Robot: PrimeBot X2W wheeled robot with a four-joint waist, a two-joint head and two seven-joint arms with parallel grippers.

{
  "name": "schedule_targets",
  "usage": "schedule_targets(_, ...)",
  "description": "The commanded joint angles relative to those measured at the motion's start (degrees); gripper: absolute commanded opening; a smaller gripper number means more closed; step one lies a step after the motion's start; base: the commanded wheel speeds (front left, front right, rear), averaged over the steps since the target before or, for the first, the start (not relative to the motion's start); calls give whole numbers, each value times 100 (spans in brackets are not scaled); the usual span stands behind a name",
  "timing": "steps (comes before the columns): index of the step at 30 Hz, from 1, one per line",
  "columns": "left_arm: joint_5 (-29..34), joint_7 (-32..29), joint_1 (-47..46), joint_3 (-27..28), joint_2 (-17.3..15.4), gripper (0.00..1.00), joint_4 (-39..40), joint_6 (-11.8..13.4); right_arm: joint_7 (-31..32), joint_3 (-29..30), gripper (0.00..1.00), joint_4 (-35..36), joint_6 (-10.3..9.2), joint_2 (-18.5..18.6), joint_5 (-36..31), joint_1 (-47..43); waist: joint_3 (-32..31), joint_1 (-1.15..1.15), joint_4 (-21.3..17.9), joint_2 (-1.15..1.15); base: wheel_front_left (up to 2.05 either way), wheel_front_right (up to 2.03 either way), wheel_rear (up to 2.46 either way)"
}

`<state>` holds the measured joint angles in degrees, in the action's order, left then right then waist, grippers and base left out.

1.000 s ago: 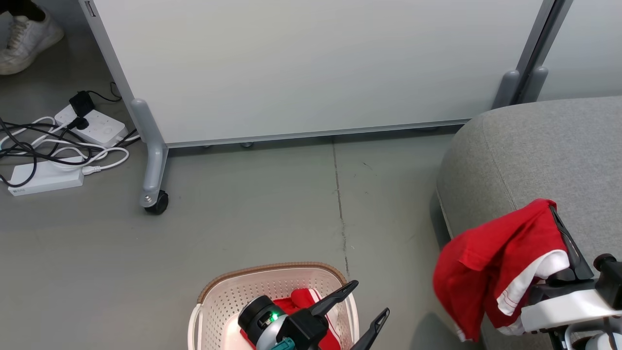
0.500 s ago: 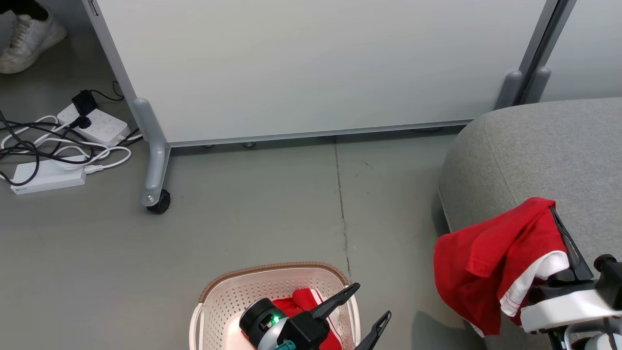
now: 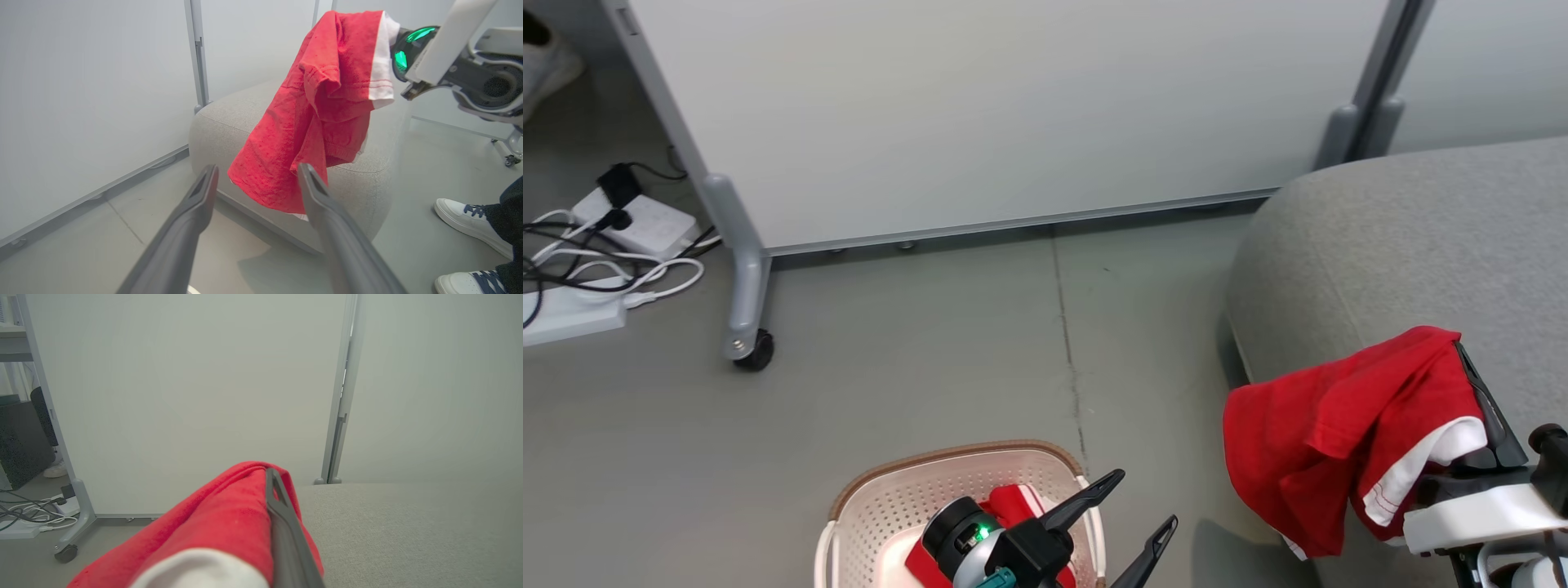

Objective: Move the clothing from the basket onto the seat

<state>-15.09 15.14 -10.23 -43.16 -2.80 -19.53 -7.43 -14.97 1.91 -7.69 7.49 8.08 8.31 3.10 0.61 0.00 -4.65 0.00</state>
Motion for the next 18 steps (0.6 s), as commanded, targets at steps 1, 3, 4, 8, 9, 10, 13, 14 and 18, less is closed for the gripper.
schedule_targets(1,36,1,3,41,-20,100,13,-5,-17,48,0,53,1,19,-36,31,20,0,-188,0,0,0,0)
schedule_targets(3,54,1,-9,42,-18,100,22,-5,-17,53,0,62,1,19,-34,47,32,0,-343,0,0,0,0)
schedule_targets(4,54,1,-13,59,-19,100,29,-5,-17,39,0,65,1,18,-40,58,42,0,-437,0,0,0,0)
schedule_targets(8,55,1,-45,75,-20,100,60,-5,-16,50,0,93,1,6,-54,64,84,0,-803,0,0,0,0)
schedule_targets(9,52,1,-54,76,-20,100,69,-5,-17,52,0,102,1,1,-57,66,98,0,-900,0,0,0,0)
schedule_targets(10,57,1,-67,70,-20,100,76,-5,-16,56,0,113,1,0,-69,68,113,0,-995,0,0,0,0)
schedule_targets(13,73,1,-89,72,-19,100,89,-5,-17,60,0,121,1,11,-63,85,158,0,-1291,0,0,0,0)
schedule_targets(14,66,1,-100,63,-20,100,93,-5,-16,77,0,122,1,18,-51,79,171,0,-1369,0,0,0,0)
schedule_targets(18,45,1,-143,61,-20,100,115,-5,-17,120,0,122,1,32,-32,59,210,0,-1693,0,0,0,0)
